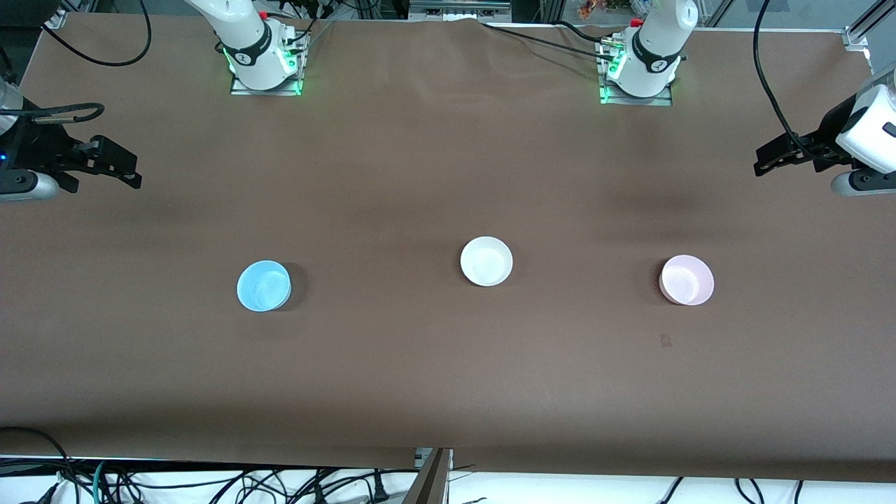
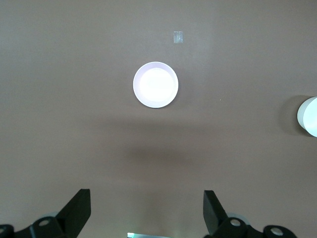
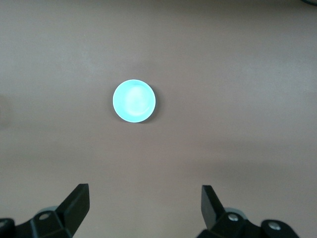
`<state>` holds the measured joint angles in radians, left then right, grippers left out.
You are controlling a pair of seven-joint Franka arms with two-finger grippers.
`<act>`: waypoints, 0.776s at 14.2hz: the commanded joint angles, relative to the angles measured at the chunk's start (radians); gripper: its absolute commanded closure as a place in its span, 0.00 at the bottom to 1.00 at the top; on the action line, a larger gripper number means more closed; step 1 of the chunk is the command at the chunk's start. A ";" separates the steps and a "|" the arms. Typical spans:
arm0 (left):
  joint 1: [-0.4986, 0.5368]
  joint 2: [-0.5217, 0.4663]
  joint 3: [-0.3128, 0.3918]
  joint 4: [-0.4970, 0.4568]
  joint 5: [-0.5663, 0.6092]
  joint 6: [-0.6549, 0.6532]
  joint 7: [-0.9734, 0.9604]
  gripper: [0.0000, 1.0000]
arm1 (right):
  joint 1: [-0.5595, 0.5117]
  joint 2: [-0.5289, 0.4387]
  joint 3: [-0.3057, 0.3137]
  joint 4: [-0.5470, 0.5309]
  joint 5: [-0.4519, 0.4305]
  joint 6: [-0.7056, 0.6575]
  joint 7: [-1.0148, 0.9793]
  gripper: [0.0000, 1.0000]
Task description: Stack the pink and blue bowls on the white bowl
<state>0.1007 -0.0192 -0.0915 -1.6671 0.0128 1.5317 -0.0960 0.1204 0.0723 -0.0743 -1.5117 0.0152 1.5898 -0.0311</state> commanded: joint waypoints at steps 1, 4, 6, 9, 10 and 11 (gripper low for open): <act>0.005 0.015 0.003 0.033 -0.020 -0.021 0.009 0.00 | -0.005 0.009 -0.001 0.028 0.017 -0.024 -0.016 0.00; 0.004 0.019 0.003 0.035 -0.020 -0.022 0.012 0.00 | -0.005 0.009 -0.001 0.028 0.017 -0.024 -0.016 0.00; 0.004 0.038 0.004 0.046 -0.022 -0.044 -0.001 0.00 | -0.005 0.009 -0.001 0.028 0.017 -0.024 -0.016 0.00; 0.008 0.108 0.004 0.136 -0.066 -0.041 0.012 0.00 | -0.005 0.009 -0.001 0.028 0.017 -0.024 -0.016 0.00; 0.014 0.140 0.006 0.174 -0.071 -0.042 0.012 0.00 | -0.005 0.009 -0.001 0.028 0.017 -0.024 -0.016 0.00; 0.022 0.156 0.004 0.187 -0.071 -0.042 0.013 0.00 | -0.005 0.009 -0.001 0.028 0.015 -0.024 -0.016 0.00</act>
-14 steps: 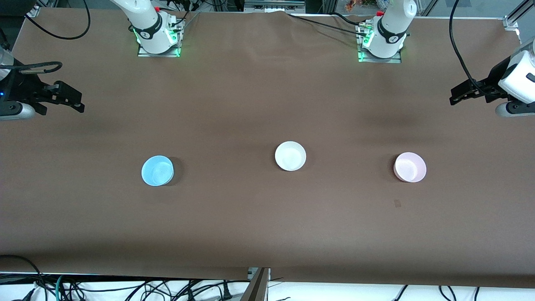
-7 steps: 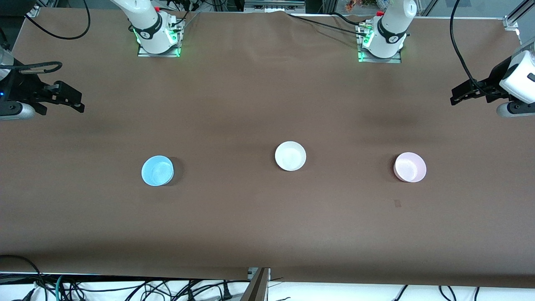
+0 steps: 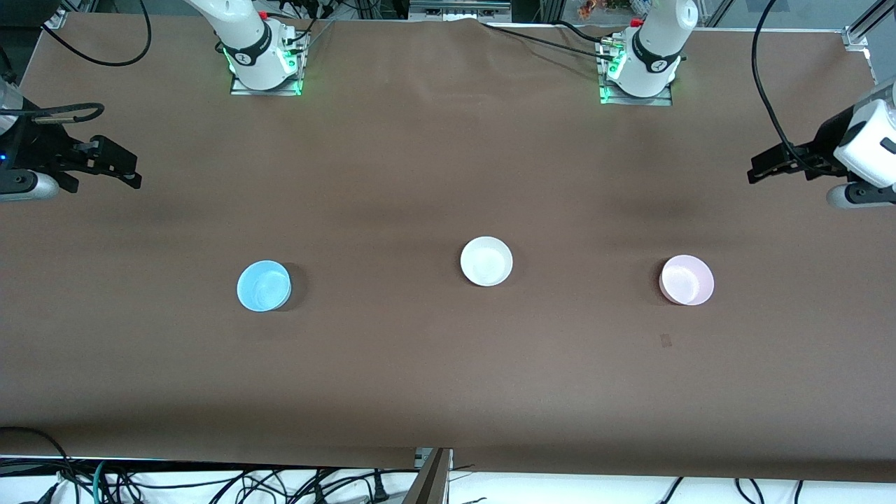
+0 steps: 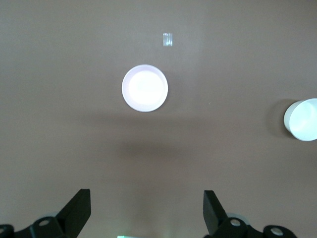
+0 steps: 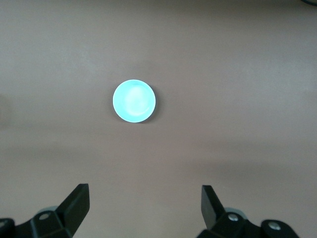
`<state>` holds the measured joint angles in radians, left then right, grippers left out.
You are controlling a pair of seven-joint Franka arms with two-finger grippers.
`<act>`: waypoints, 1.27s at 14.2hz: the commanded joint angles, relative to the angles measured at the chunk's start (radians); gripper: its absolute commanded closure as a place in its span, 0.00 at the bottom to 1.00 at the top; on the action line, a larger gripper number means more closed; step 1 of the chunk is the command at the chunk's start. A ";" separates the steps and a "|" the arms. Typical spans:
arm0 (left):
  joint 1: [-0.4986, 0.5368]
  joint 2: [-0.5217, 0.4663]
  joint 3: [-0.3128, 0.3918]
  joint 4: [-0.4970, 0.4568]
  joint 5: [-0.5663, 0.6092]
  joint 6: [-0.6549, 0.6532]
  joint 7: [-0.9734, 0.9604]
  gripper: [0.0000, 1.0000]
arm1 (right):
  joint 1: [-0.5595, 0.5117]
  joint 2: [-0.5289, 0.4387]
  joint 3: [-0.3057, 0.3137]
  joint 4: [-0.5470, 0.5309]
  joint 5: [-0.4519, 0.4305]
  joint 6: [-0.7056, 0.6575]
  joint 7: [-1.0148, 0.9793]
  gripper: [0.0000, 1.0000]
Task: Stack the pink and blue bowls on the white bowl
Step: 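Move the left gripper over the pink bowl and lower it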
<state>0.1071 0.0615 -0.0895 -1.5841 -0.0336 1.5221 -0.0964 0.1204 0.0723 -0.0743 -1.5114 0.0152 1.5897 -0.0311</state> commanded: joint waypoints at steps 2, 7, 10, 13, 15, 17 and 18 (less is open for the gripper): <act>0.011 0.133 0.002 0.113 -0.014 -0.030 0.071 0.00 | -0.005 0.009 -0.001 0.028 0.017 -0.024 -0.016 0.00; 0.008 0.265 -0.001 0.110 0.067 0.120 0.214 0.00 | -0.005 0.009 -0.001 0.028 0.017 -0.024 -0.016 0.00; 0.008 0.351 -0.004 0.101 0.130 0.222 0.285 0.00 | -0.005 0.009 -0.001 0.028 0.017 -0.024 -0.016 0.00; 0.028 0.429 -0.003 0.093 0.133 0.239 0.390 0.01 | -0.005 0.009 -0.001 0.028 0.017 -0.022 -0.015 0.00; 0.034 0.464 -0.004 0.069 0.133 0.239 0.421 0.03 | -0.005 0.007 0.001 0.028 0.015 -0.024 -0.015 0.00; 0.049 0.487 -0.004 0.024 0.133 0.239 0.431 0.11 | -0.005 0.007 0.001 0.028 0.015 -0.024 -0.016 0.00; 0.055 0.506 -0.004 0.013 0.133 0.240 0.443 0.12 | -0.005 0.007 0.001 0.028 0.015 -0.024 -0.015 0.00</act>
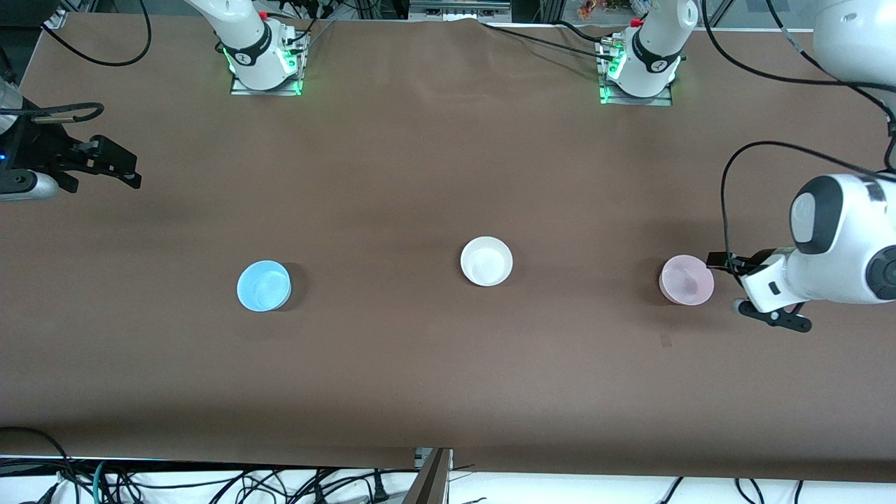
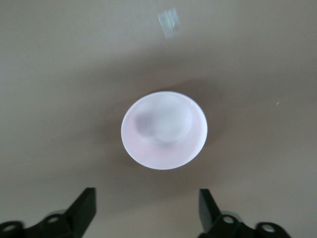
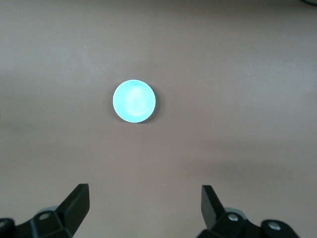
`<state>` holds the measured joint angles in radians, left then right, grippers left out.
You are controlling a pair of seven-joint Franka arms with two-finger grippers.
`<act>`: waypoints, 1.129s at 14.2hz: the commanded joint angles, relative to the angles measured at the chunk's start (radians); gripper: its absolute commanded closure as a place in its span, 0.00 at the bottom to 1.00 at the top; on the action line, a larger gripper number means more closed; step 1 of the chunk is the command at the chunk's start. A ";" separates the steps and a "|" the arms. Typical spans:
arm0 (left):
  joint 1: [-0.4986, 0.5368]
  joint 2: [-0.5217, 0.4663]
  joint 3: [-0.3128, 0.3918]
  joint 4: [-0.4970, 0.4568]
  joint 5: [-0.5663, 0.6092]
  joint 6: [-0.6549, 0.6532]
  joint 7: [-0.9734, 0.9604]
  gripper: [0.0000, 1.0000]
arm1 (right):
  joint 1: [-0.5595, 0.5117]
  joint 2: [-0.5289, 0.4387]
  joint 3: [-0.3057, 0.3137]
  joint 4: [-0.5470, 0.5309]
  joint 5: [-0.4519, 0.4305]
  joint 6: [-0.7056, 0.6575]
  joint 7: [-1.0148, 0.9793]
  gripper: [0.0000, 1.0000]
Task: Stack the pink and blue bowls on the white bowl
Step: 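Move the left gripper over the pink bowl and lower it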
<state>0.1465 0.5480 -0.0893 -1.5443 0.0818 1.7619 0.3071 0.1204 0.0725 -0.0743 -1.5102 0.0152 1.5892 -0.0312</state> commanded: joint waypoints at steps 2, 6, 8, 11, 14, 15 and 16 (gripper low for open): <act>0.030 0.061 0.000 -0.022 0.019 0.069 0.157 0.12 | -0.004 0.006 0.004 0.027 0.014 -0.023 -0.010 0.00; 0.081 0.135 -0.001 -0.020 0.018 0.214 0.375 0.10 | 0.007 0.010 0.011 0.027 0.011 -0.020 -0.003 0.00; 0.077 0.164 -0.006 -0.020 0.003 0.235 0.402 0.10 | 0.005 0.012 0.010 0.025 0.006 -0.014 -0.003 0.00; 0.070 0.187 -0.009 -0.020 0.001 0.243 0.405 0.14 | -0.002 0.012 0.007 0.025 0.008 -0.008 -0.003 0.00; 0.062 0.201 -0.009 -0.016 0.015 0.243 0.458 0.78 | -0.001 0.013 0.007 0.025 -0.003 -0.008 -0.003 0.00; 0.059 0.208 -0.009 -0.013 0.013 0.243 0.502 0.99 | -0.004 0.013 0.007 0.025 0.000 -0.008 -0.003 0.00; 0.065 0.219 -0.009 -0.010 0.010 0.243 0.518 1.00 | -0.002 0.015 0.007 0.025 -0.004 -0.006 -0.003 0.00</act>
<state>0.2123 0.7453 -0.1000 -1.5726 0.0824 2.0008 0.7612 0.1227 0.0756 -0.0687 -1.5097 0.0146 1.5906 -0.0311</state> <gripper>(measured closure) 0.348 0.000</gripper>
